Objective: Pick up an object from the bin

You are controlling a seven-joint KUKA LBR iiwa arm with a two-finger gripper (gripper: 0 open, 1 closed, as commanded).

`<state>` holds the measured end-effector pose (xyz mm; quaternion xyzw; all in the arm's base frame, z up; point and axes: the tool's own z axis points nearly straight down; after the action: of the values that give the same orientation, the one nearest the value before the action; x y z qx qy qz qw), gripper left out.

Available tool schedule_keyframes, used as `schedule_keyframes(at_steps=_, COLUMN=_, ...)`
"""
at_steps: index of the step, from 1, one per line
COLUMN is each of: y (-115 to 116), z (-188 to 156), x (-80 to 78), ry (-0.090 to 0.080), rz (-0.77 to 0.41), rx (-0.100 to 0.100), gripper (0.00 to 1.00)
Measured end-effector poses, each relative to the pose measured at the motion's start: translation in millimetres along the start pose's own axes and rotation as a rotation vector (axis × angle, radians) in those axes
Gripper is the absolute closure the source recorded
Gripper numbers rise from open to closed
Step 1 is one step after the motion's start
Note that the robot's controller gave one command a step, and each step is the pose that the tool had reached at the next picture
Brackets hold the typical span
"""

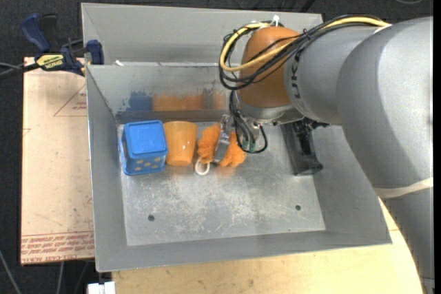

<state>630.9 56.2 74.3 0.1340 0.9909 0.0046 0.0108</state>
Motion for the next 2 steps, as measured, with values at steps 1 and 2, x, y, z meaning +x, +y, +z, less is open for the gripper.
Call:
schedule_keyframes(at_steps=1, y=3.8, z=-117.3, x=1.8, ry=-0.008, rz=-0.070, rx=-0.005, gripper=1.00)
schedule_keyframes(at_steps=2, y=3.8, z=-117.1, x=2.0, ry=-0.007, rz=-0.071, rx=-0.005, gripper=1.00)
